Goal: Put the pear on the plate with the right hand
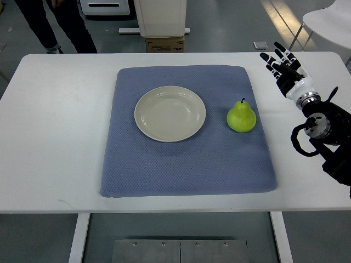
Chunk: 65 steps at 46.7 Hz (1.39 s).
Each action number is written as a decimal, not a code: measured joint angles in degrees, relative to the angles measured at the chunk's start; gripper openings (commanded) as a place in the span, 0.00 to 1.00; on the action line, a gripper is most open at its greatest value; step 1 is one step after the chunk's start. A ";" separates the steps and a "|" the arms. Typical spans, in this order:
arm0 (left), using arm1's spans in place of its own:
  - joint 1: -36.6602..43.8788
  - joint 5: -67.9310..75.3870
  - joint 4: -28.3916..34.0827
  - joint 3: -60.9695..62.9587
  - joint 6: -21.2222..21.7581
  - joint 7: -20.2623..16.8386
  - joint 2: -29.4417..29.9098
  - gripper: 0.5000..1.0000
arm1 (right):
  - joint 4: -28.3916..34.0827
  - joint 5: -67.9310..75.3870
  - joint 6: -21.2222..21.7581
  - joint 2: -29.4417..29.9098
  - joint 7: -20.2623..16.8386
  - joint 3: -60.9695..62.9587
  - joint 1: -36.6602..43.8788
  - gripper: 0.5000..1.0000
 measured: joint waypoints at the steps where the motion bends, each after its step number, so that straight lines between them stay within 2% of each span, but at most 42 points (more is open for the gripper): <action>1: 0.00 0.00 0.00 0.00 0.00 0.00 0.00 1.00 | 0.00 0.00 0.00 0.00 0.00 0.00 0.00 1.00; 65: 0.05 -0.08 0.15 -0.09 0.52 0.00 0.00 1.00 | -0.82 0.00 -0.14 0.08 1.10 0.01 1.72 1.00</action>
